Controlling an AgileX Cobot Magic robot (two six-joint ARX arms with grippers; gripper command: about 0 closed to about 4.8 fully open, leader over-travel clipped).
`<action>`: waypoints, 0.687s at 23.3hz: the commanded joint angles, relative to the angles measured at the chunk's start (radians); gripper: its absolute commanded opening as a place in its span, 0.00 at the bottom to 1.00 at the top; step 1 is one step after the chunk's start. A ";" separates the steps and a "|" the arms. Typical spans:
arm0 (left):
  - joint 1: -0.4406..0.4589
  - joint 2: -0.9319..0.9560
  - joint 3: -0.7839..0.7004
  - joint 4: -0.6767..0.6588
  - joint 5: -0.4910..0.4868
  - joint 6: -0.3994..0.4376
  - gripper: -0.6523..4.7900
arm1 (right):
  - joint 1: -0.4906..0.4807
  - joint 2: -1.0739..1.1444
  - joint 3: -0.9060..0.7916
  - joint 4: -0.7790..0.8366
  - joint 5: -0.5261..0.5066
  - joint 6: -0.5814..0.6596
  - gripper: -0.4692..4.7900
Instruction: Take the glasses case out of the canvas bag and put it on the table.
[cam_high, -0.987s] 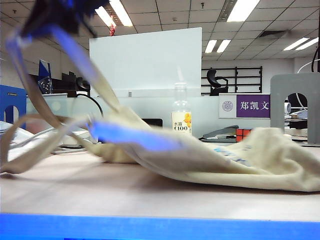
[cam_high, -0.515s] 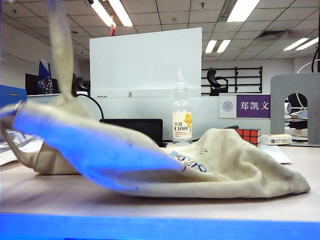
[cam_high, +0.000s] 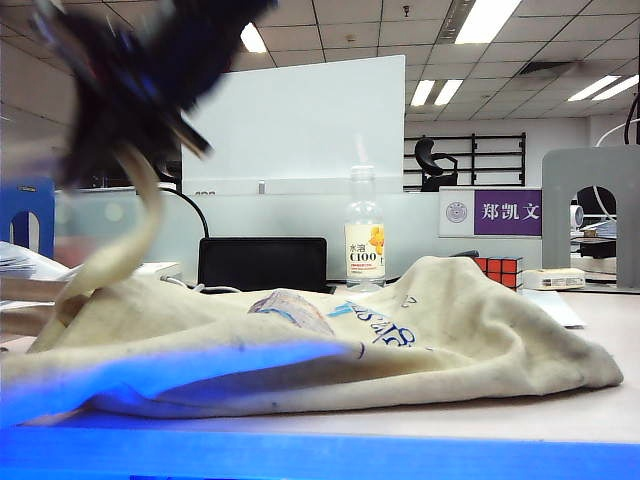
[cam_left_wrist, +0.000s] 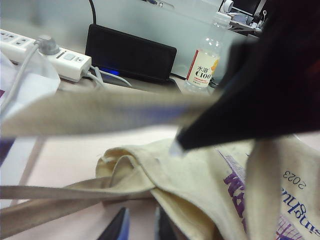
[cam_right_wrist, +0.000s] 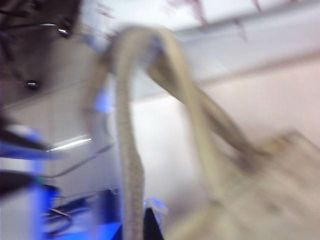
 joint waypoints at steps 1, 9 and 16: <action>0.001 -0.001 0.004 0.018 -0.001 0.007 0.27 | -0.080 -0.007 -0.074 0.116 0.040 0.027 0.08; 0.000 -0.001 0.003 0.014 0.003 0.003 0.27 | -0.337 -0.021 -0.097 0.121 0.044 0.112 0.08; -0.012 -0.001 0.001 -0.011 0.002 0.004 0.27 | -0.481 -0.101 -0.097 0.110 0.118 0.105 0.08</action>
